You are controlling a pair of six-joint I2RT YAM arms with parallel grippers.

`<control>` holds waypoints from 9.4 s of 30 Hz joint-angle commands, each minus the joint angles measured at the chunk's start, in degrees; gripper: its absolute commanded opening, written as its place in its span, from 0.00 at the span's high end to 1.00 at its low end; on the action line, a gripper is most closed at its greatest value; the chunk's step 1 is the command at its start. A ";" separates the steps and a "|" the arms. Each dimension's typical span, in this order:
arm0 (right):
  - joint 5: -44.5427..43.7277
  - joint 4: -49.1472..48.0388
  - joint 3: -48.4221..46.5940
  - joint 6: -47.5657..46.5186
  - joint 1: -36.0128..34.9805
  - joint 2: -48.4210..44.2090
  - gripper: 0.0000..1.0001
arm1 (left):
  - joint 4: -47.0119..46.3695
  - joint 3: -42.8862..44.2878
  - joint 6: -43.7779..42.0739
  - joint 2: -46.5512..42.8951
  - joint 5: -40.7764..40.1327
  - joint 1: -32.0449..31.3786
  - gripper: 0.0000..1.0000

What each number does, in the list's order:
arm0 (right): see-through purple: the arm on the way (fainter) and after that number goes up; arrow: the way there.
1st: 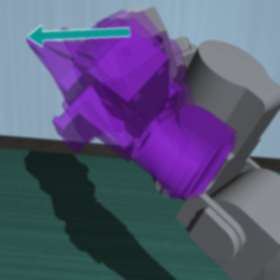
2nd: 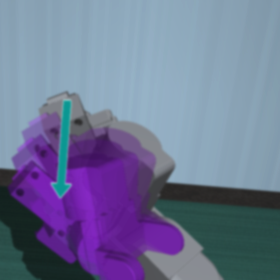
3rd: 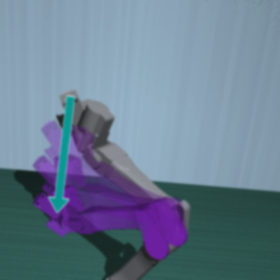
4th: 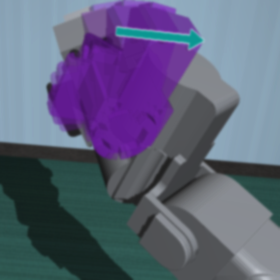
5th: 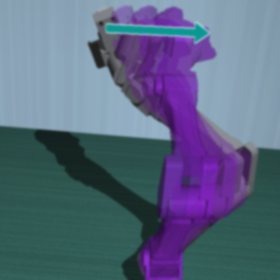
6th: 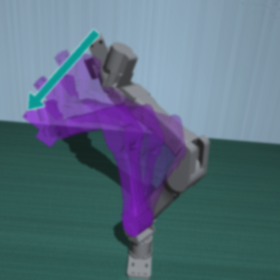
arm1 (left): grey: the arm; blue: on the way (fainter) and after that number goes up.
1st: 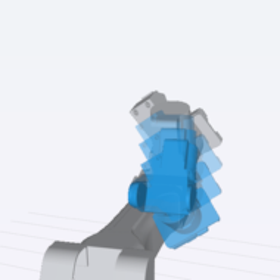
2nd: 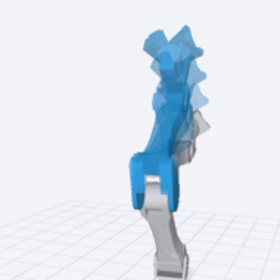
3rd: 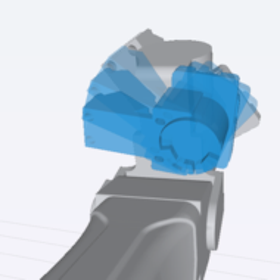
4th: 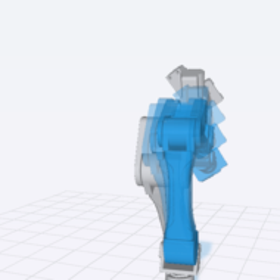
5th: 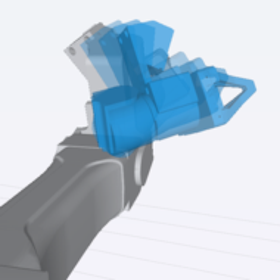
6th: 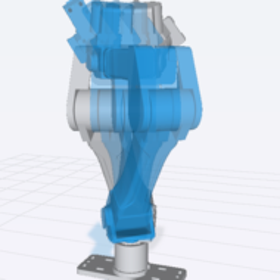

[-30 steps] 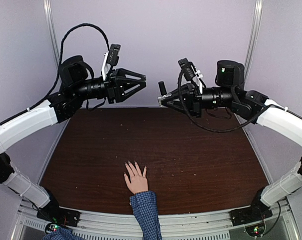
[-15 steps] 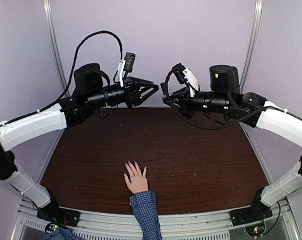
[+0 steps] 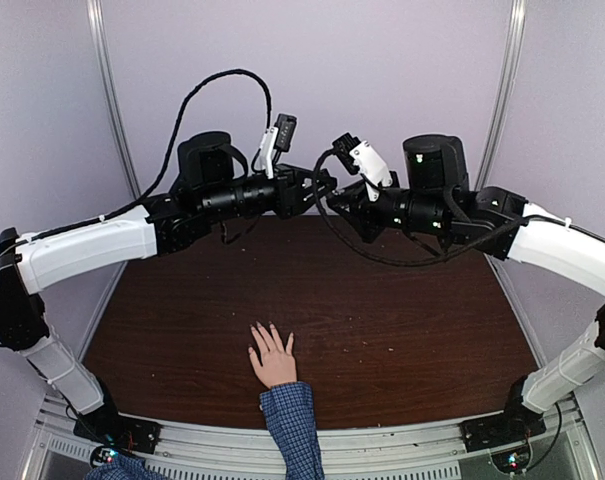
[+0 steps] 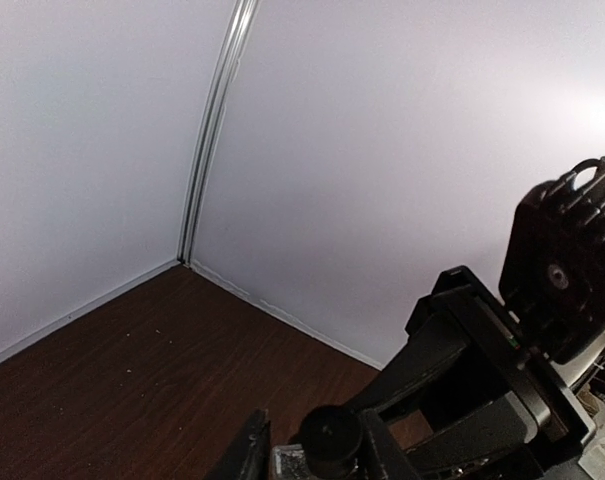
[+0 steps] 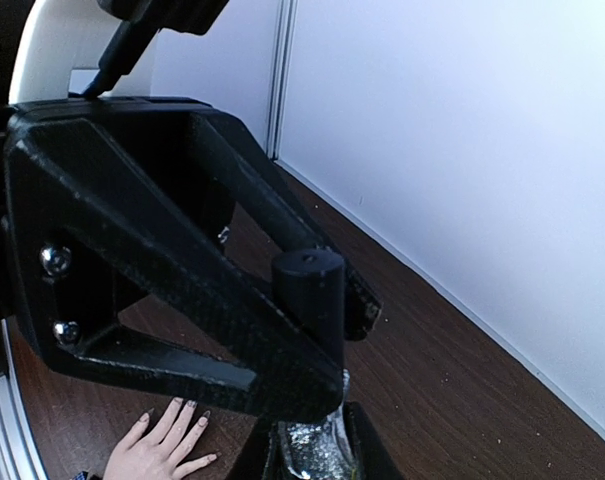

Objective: Paint the nails
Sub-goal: Screw the nail polish bottle cap onto the nail polish bottle.

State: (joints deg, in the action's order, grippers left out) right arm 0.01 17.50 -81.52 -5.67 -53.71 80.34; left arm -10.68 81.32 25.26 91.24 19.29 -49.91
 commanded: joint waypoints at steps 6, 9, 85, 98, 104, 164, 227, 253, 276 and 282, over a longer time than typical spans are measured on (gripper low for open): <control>-0.45 -0.49 -1.54 -1.85 -0.52 -1.09 1.00 | -3.55 1.67 0.94 1.09 1.68 -0.01 0.94; 6.70 -1.12 -0.81 -3.39 -0.38 -2.11 1.00 | -3.30 1.39 -1.79 0.29 5.30 0.20 0.99; 6.80 -2.53 0.51 -2.34 2.97 -1.38 1.00 | -4.75 -2.92 -6.27 -4.96 5.61 2.38 0.43; -5.28 -0.14 -0.85 -6.05 -0.85 1.03 1.00 | -9.77 -0.80 1.73 0.55 3.16 1.35 0.58; -6.47 0.08 -1.19 -6.53 -1.30 1.19 1.00 | -10.61 -0.55 3.73 1.97 3.78 1.31 0.77; -3.52 -10.28 7.00 -3.55 -0.68 -6.11 1.00 | -11.70 -4.76 -1.09 -4.48 12.95 3.76 0.60; 55.76 -4.49 -2.29 -4.13 1.09 -5.18 1.00 | -13.74 1.37 -5.13 1.95 52.42 -0.58 1.00; 5.67 -4.33 2.24 -3.54 0.49 -3.58 1.00 | -16.12 -8.02 -1.09 -5.16 11.85 3.11 0.61; 2.04 -5.37 1.62 -6.45 -3.24 -2.70 1.00 | -21.85 -7.18 2.73 -0.71 11.83 1.22 1.00; 16.22 -5.49 1.49 -5.80 -1.79 -3.88 1.00 | -23.46 -6.35 1.21 -1.11 23.12 1.35 1.00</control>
State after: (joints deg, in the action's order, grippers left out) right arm 3.57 15.11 -79.99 -11.77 -56.03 78.81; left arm -30.22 74.41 27.27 91.18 32.99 -48.69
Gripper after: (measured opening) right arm 0.168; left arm 0.116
